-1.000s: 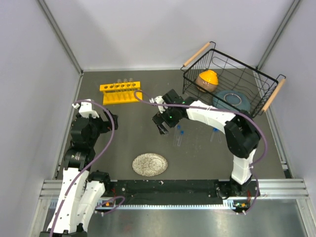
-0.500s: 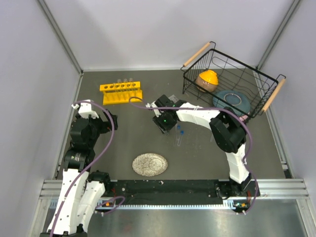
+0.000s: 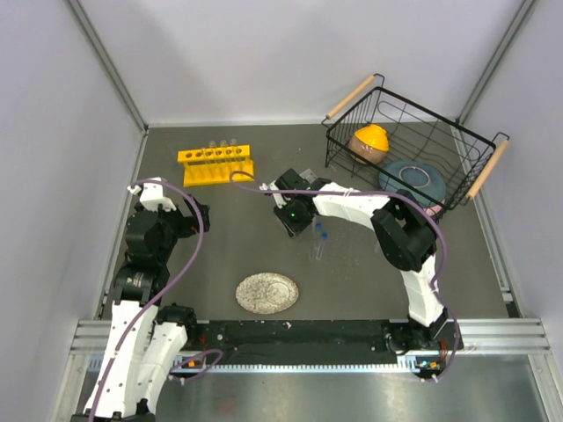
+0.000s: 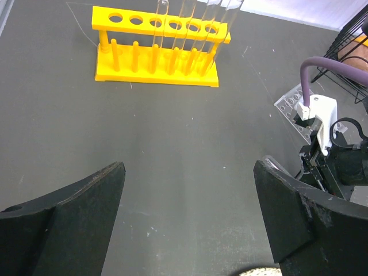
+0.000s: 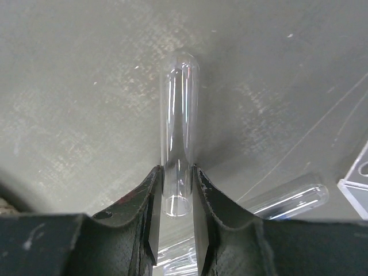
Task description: Organize the chemistry lab equipment
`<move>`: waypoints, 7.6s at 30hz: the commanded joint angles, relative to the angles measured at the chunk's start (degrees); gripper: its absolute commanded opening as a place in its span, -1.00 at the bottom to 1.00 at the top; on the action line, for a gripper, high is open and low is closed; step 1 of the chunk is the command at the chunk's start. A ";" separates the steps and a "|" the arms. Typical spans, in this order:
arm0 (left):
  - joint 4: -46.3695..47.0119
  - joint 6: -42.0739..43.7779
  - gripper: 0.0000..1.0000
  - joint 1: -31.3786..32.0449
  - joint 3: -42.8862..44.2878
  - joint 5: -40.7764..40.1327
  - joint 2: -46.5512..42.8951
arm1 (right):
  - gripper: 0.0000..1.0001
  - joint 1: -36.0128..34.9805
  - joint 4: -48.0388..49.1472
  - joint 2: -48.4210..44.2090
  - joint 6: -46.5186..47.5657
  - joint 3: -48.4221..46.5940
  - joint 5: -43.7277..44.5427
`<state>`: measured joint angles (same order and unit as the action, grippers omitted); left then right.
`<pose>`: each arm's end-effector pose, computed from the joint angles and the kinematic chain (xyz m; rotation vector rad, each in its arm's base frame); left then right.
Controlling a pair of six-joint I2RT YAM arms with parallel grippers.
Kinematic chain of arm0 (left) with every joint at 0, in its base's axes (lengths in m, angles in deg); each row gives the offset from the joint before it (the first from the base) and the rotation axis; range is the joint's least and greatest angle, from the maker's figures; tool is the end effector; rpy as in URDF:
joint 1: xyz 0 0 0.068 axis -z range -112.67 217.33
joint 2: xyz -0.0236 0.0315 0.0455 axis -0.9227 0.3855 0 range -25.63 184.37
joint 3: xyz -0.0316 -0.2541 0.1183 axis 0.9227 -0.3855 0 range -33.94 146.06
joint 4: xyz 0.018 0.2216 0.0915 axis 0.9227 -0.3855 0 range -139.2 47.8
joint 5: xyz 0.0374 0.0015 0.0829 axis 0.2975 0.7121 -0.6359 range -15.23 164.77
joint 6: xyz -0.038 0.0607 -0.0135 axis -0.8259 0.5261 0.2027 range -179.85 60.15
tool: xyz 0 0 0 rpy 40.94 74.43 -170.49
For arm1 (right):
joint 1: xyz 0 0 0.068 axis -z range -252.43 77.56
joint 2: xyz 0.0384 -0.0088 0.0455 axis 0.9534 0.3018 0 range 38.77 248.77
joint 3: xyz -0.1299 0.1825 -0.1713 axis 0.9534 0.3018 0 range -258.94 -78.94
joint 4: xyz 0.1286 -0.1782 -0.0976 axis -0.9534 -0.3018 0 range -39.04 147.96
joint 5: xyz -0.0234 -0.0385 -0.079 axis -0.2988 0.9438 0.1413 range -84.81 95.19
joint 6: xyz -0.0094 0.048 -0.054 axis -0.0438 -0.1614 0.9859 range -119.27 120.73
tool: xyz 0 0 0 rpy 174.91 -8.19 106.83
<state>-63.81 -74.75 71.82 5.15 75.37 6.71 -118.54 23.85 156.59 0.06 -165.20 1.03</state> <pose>0.1323 -0.0110 0.3110 -0.1593 1.8303 -0.2474 0.2907 0.3086 0.1677 -1.0865 2.5390 0.3285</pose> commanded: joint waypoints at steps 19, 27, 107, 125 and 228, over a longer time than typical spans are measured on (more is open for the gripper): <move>37.14 -55.14 0.98 0.08 -22.55 38.15 0.18 | -0.63 -0.47 7.30 -25.61 0.40 11.81 -29.22; 48.14 -63.49 0.94 0.78 -25.73 43.26 6.94 | -0.62 -0.47 8.35 -28.79 2.34 14.19 -37.93; 19.06 1.01 -0.95 -3.79 31.04 -16.34 49.74 | 0.98 24.40 1.06 -45.48 31.34 26.67 -48.92; 18.00 -1.71 -0.93 -7.04 39.31 -10.18 63.37 | 0.97 24.66 0.97 -45.57 31.78 27.02 -48.75; 14.40 -20.26 0.98 28.36 -3.95 12.25 18.62 | 0.97 33.98 9.75 -53.13 12.09 35.28 -44.27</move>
<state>-49.86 -94.18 94.24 -2.09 98.41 18.95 -84.69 29.23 106.87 12.57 -131.56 -43.30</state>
